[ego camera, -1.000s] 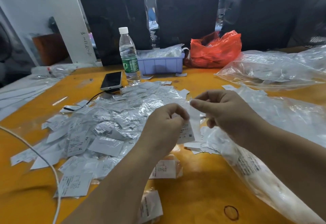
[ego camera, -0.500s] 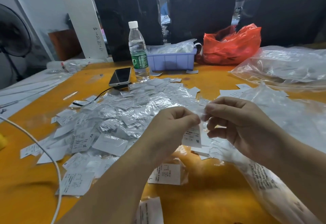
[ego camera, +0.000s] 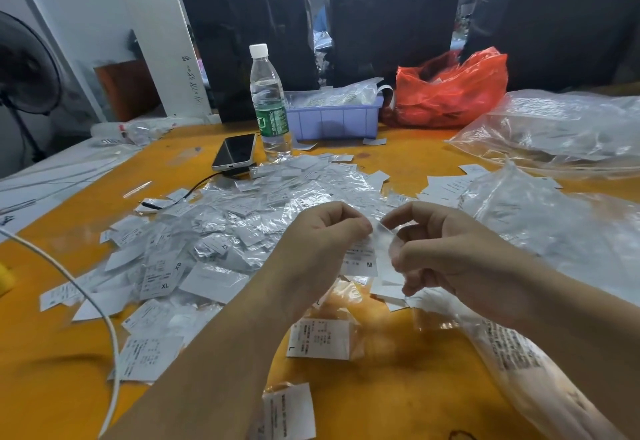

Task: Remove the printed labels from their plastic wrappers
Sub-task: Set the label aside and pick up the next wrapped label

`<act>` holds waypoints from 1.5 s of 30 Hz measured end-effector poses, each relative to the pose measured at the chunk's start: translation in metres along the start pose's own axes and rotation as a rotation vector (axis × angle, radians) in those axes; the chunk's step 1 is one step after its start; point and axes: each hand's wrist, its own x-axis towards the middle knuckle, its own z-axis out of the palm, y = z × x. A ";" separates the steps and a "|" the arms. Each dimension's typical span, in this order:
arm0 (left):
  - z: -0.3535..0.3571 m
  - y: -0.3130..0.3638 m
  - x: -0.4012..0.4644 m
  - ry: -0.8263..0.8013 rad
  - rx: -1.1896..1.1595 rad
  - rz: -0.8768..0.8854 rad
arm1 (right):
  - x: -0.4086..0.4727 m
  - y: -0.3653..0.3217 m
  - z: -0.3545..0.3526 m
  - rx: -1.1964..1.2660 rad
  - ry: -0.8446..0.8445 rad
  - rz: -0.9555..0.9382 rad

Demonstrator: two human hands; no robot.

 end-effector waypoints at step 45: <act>-0.006 0.003 0.002 0.017 -0.305 0.051 | 0.002 0.008 0.000 0.034 -0.015 -0.015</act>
